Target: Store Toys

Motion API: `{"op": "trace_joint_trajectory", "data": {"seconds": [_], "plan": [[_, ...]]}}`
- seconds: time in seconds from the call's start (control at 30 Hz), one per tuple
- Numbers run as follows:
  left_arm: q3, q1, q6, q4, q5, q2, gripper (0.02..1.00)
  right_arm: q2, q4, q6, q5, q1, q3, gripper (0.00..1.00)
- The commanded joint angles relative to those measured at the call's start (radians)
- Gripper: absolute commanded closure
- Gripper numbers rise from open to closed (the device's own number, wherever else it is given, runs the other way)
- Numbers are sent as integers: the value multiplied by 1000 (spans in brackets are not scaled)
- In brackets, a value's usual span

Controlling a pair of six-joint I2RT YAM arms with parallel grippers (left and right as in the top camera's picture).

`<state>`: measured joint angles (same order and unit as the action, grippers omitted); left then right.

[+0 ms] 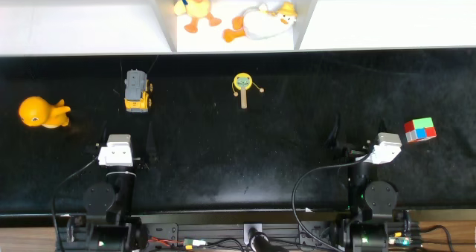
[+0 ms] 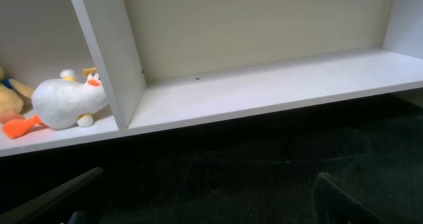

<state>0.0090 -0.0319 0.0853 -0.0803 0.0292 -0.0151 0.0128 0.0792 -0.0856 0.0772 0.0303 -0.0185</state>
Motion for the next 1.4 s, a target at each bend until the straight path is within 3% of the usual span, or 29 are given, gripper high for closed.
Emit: {"op": "trace_joint_trajectory", "data": {"seconds": [0.03, 0.2, 0.5, 0.7, 0.97, 1.4], "plan": [[22, 5, -17, -10, 5, 9, 20, -8, -5, -8, -6, 2, 14, 5], [148, 5, -101, -91, 2, -70, 20, -8, -5, -8, -6, 2, 14, 5], [571, 62, -129, -578, -37, -405, 23, -8, -5, -8, -6, 2, 14, 5], [787, 230, 103, -810, -259, -589, 25, -8, -5, -8, -6, 2, 14, 5], [927, 528, 389, -951, -566, -753, 25, -8, -5, -8, -6, 2, 14, 5], [942, 843, 707, -1005, -661, -912, 23, -8, -5, -8, -6, 2, 14, 7]]}}
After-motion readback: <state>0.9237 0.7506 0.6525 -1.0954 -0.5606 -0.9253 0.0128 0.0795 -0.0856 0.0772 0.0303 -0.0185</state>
